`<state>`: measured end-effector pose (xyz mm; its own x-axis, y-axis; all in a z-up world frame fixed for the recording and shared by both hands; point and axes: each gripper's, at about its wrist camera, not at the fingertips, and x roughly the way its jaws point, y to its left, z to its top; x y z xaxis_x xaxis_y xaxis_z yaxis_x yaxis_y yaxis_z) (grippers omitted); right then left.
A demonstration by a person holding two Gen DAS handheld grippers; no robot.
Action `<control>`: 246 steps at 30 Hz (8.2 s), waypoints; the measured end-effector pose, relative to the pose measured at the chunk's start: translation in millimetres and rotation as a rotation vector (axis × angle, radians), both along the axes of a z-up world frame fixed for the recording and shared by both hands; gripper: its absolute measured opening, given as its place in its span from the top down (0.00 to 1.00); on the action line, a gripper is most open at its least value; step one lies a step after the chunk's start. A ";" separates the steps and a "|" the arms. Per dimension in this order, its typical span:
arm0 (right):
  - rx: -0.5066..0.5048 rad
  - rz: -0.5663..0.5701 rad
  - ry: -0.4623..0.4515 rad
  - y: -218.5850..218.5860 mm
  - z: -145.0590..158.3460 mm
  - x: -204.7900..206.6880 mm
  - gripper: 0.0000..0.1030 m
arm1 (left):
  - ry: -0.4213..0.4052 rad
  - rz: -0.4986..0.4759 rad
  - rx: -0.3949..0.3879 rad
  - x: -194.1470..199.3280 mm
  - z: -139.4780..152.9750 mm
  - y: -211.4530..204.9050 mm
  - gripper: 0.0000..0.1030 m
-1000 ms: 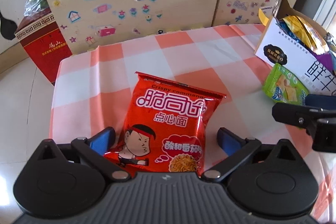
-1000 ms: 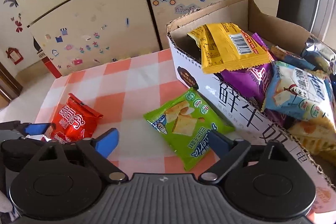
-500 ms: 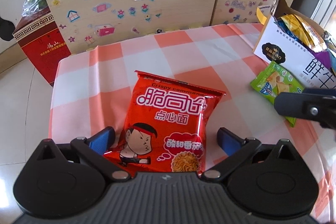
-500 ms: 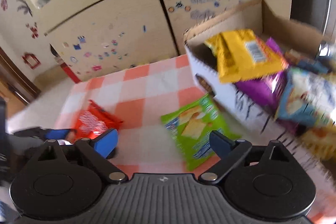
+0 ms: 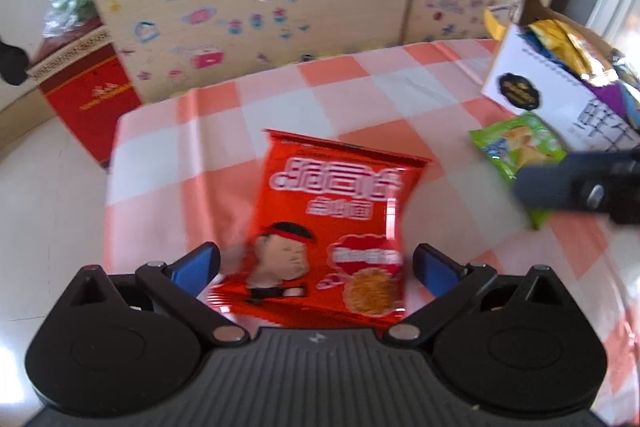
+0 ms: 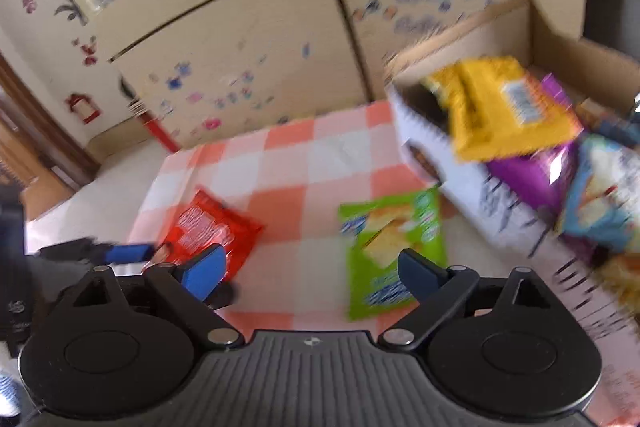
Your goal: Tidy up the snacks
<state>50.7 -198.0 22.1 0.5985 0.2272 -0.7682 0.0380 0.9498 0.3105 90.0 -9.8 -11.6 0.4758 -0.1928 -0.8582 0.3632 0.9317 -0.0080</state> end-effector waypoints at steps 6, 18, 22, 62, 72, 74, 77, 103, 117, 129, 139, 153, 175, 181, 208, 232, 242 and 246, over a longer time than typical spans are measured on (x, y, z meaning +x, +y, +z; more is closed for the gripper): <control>-0.152 -0.046 0.042 1.5 -14.1 2.6 0.07 | 0.006 0.059 -0.019 4.4 -2.0 12.4 0.01; -0.280 -0.023 0.037 17.2 -25.4 11.7 0.16 | -0.052 -0.002 -0.027 6.4 -1.5 -0.7 0.01; -0.308 0.000 0.032 19.0 -22.4 11.6 0.36 | -0.061 -0.030 -0.021 9.2 0.1 -8.4 0.01; -0.394 0.091 -0.154 10.4 63.2 -26.7 0.43 | -0.302 -0.095 -0.033 -14.3 74.7 -17.9 0.35; -0.390 0.030 -0.228 -16.6 100.6 -54.5 0.43 | -0.382 -0.086 -0.109 -23.1 104.1 -36.8 0.35; -0.396 0.015 -0.242 -22.5 104.4 -55.6 0.43 | -0.391 -0.082 -0.116 -23.8 105.2 -42.7 0.35; -0.406 -0.010 -0.247 -31.2 107.4 -56.5 0.43 | -0.406 -0.076 -0.127 -24.1 106.8 -50.5 0.35; -0.327 -0.251 -0.284 -117.6 130.4 -78.6 0.43 | -0.414 -0.157 -0.291 -24.3 119.1 -137.0 0.34; -0.241 -0.388 -0.176 -148.2 104.6 -64.1 0.28 | -0.350 -0.259 -0.278 -11.9 94.1 -191.0 0.18; -0.179 -0.454 -0.146 -156.9 108.0 -75.1 0.07 | -0.303 -0.266 -0.177 -31.4 119.8 -194.0 0.02; -0.236 -0.436 -0.091 -153.4 106.4 -72.4 0.01 | -0.226 -0.226 -0.111 -39.9 119.9 -185.2 0.02; -0.292 -0.426 -0.023 -151.8 98.4 -70.8 0.00 | -0.179 -0.199 -0.070 -36.5 116.3 -189.5 0.01; -0.371 -0.441 0.046 -151.4 89.5 -67.8 0.00 | -0.164 -0.112 -0.027 -28.4 114.1 -188.1 0.01; -0.387 -0.427 0.062 -146.9 87.1 -66.6 0.00 | -0.174 -0.094 0.011 -29.0 116.2 -193.2 0.01; -0.418 -0.419 0.082 -145.5 83.8 -64.9 0.00 | -0.188 -0.107 0.071 -29.5 114.3 -198.1 0.01; -0.425 -0.413 0.093 -143.9 81.8 -64.6 0.00 | -0.164 -0.100 0.080 -28.6 110.7 -197.5 0.03; -0.432 -0.403 0.090 -137.7 82.0 -67.8 0.00 | -0.163 -0.101 0.090 -33.2 110.5 -192.1 0.03; -0.438 -0.396 0.084 -131.0 83.9 -74.2 0.00 | -0.166 -0.107 0.095 -39.2 112.5 -185.9 0.03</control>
<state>-23.4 -328.9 106.0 0.5063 -0.3497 -0.7883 0.4226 0.8974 -0.1268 50.8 -195.7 100.9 0.5931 -0.1717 -0.7866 0.4493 0.8813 0.1464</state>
